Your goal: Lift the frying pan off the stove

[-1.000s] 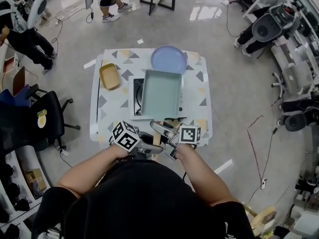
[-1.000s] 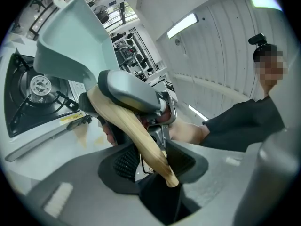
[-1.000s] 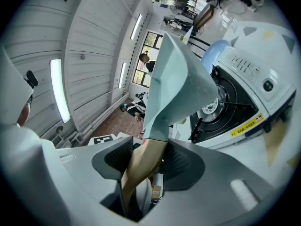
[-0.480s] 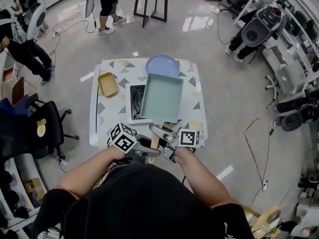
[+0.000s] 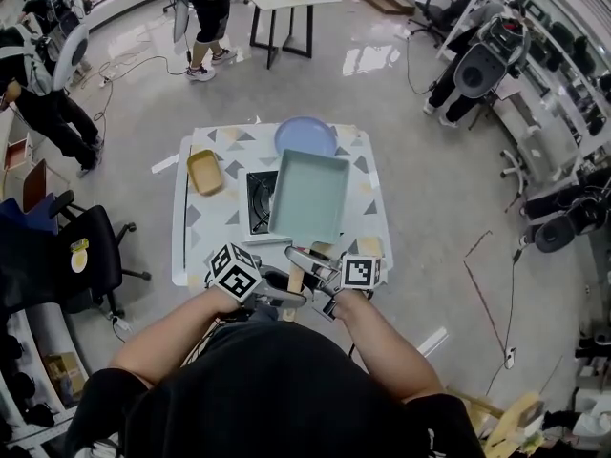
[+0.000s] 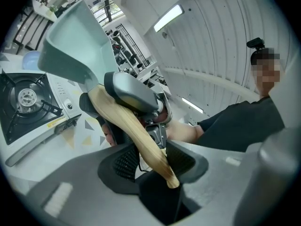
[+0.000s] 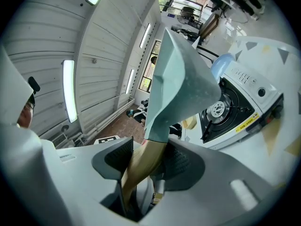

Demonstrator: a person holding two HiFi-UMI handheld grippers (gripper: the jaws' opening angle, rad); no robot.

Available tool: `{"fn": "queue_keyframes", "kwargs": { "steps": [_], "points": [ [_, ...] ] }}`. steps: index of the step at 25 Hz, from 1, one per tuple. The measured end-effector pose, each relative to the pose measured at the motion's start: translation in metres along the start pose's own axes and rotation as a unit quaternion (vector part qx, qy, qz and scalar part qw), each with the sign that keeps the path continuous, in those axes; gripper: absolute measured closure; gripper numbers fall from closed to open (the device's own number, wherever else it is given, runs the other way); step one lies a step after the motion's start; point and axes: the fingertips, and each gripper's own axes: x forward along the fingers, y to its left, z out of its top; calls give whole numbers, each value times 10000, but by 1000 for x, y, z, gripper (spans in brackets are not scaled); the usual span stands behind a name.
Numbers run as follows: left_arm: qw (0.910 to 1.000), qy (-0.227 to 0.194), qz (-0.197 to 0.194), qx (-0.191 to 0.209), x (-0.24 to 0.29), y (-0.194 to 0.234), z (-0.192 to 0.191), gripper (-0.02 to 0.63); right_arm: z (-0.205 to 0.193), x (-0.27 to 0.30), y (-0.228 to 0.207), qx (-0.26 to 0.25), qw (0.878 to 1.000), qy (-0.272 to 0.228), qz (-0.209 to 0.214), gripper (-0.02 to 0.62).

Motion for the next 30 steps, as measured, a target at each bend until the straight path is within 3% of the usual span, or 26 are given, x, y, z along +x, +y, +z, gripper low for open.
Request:
{"fn": "queue_keyframes", "kwargs": {
  "steps": [30],
  "points": [
    [9997,144,-47,180,20,-41,-32,422,-39,-28,26,-115,9999,-108,14,364]
  ]
}}
